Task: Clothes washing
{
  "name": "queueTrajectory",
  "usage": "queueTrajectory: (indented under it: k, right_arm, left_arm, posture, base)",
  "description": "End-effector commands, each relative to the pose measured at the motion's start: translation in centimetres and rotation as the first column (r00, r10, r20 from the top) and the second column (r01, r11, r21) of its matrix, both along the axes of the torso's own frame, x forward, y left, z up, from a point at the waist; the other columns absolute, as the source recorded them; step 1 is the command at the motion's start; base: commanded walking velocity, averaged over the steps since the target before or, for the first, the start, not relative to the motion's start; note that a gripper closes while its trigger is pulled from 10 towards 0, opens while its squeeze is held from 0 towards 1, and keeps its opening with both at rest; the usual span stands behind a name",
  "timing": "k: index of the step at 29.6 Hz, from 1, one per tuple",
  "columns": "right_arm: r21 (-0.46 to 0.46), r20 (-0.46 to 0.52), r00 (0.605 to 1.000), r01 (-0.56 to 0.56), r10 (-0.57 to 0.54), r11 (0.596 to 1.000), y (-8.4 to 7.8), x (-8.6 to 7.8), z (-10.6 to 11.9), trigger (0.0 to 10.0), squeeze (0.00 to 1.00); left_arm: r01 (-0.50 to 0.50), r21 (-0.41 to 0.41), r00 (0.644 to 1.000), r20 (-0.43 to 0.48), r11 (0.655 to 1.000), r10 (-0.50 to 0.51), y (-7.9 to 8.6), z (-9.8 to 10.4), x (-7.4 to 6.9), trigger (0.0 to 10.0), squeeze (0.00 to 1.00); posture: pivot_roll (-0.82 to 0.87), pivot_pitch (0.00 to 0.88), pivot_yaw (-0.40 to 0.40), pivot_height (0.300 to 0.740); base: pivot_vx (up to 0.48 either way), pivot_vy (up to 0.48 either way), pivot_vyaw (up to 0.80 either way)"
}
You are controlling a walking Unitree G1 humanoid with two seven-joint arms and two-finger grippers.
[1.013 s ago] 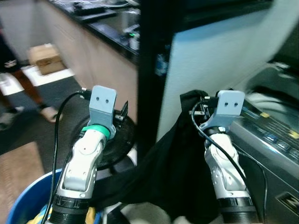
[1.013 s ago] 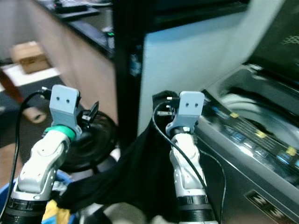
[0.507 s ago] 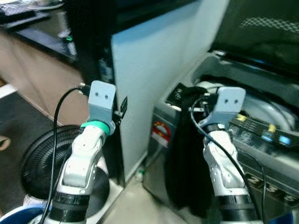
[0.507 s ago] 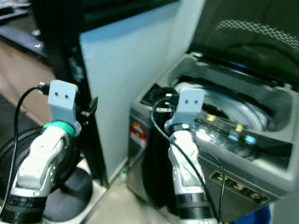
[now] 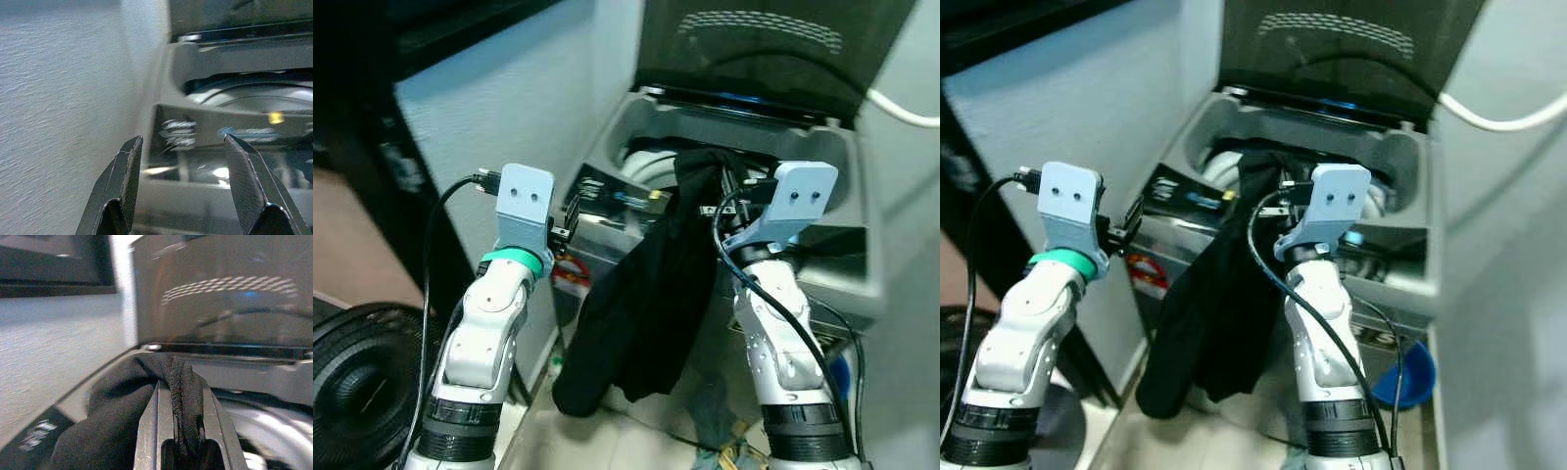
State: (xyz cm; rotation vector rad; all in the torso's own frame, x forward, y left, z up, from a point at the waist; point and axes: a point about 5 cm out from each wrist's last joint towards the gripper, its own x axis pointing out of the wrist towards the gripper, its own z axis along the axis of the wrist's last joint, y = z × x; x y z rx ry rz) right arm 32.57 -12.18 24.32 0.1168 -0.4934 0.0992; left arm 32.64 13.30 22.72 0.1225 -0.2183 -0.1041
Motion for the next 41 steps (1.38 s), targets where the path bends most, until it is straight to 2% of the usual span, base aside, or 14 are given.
queueTrajectory:
  k: [1,6,10,20,26,33,41]
  right_arm:
    - [0.010,0.051,0.999,-0.011,0.010,1.000,0.1,-0.3,1.0,10.0,0.00]
    - [-0.013,0.044,0.999,-0.018,0.019,1.000,0.4,-0.3,0.8,10.0,0.00]
    - [-0.063,0.041,0.999,-0.027,0.030,0.998,0.9,-0.3,0.5,10.0,0.00]
    - [-0.070,0.029,0.999,-0.025,0.027,0.997,0.8,-0.3,0.2,10.0,0.00]
    - [-0.069,0.009,1.000,-0.008,0.009,0.998,0.6,-0.1,0.0,10.0,0.00]
    - [-0.071,0.000,0.999,0.043,-0.043,0.997,-0.2,0.0,-0.2,10.0,0.00]
    - [-0.069,0.003,0.999,0.039,-0.039,0.997,-0.2,0.0,-0.2,10.0,0.00]
  left_arm:
    - [-0.005,-0.009,1.000,0.007,1.000,0.005,0.0,0.1,0.0,10.0,0.00]
    - [-0.036,-0.014,0.999,0.035,0.999,0.036,0.2,0.4,0.0,10.0,0.00]
    - [-0.052,-0.017,0.995,0.085,0.999,0.053,-0.2,1.0,-0.1,10.0,0.00]
    - [-0.041,-0.018,0.996,0.084,0.999,0.043,-0.4,1.0,-0.1,10.0,0.00]
    - [-0.032,-0.013,0.997,0.071,0.999,0.033,-0.6,0.8,-0.1,10.0,0.00]
    - [0.023,-0.009,0.998,0.063,1.000,-0.023,-1.2,0.6,-0.4,10.0,0.00]
    - [0.039,-0.021,0.997,0.070,0.999,-0.038,-1.4,0.9,-0.4,10.0,0.00]
  posture:
    - [0.14,0.019,0.043,0.724]
    - [0.14,0.018,0.040,0.724]
    - [0.14,0.013,0.036,0.724]
    - [0.14,0.012,0.035,0.724]
    - [0.14,0.014,0.038,0.724]
    - [0.13,0.019,0.039,0.724]
    - [0.13,0.020,0.039,0.724]
  base:
    - [0.000,0.000,-0.80]
    - [0.000,0.000,-0.80]
    - [0.437,0.000,0.00]
    - [0.465,0.000,0.00]
    - [0.359,0.000,-0.72]
    - [0.000,0.000,0.00]
    - [0.000,0.000,0.00]
